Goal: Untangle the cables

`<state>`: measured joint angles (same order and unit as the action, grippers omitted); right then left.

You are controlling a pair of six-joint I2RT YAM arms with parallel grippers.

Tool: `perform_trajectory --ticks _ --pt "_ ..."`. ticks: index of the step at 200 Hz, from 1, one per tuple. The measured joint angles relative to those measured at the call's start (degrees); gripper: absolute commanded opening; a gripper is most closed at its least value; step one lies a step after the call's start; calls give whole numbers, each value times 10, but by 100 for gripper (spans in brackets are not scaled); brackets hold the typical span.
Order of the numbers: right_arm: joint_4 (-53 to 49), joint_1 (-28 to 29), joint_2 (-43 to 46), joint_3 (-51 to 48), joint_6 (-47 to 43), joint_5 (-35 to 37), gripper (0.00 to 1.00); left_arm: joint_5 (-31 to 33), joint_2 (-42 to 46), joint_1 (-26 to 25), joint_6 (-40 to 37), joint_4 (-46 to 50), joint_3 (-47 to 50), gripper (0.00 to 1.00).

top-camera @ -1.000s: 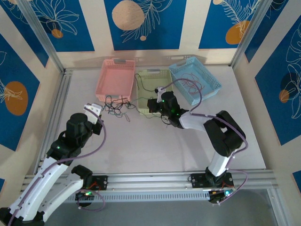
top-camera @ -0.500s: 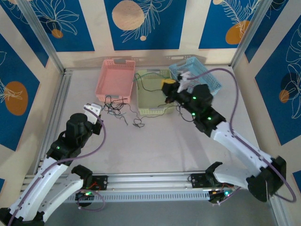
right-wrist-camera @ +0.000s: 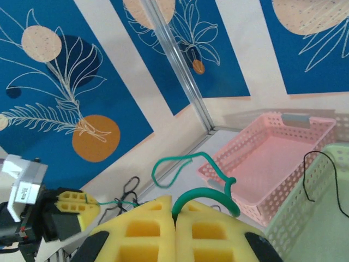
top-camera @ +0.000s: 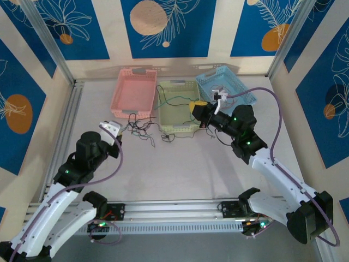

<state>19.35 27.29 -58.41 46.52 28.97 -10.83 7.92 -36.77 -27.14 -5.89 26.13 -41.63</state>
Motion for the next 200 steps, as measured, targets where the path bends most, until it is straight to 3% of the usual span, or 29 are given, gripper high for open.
perform_trajectory --ticks 15,52,108,160,200 --pt "8 0 0 -7 0 -2 0 -40 -31 -3 7 0 -3 59" --pt "16 1 -2 -36 -5 -4 0 -109 -76 -9 29 11 -10 84" --pt "3 1 14 -73 -54 -55 0 -218 -80 -9 37 75 -151 86" --pt "-2 1 25 -83 -107 -144 0 -321 -214 -14 -16 146 -372 91" --pt "-3 2 28 -85 -123 -194 0 -353 -333 -103 -50 168 -396 91"
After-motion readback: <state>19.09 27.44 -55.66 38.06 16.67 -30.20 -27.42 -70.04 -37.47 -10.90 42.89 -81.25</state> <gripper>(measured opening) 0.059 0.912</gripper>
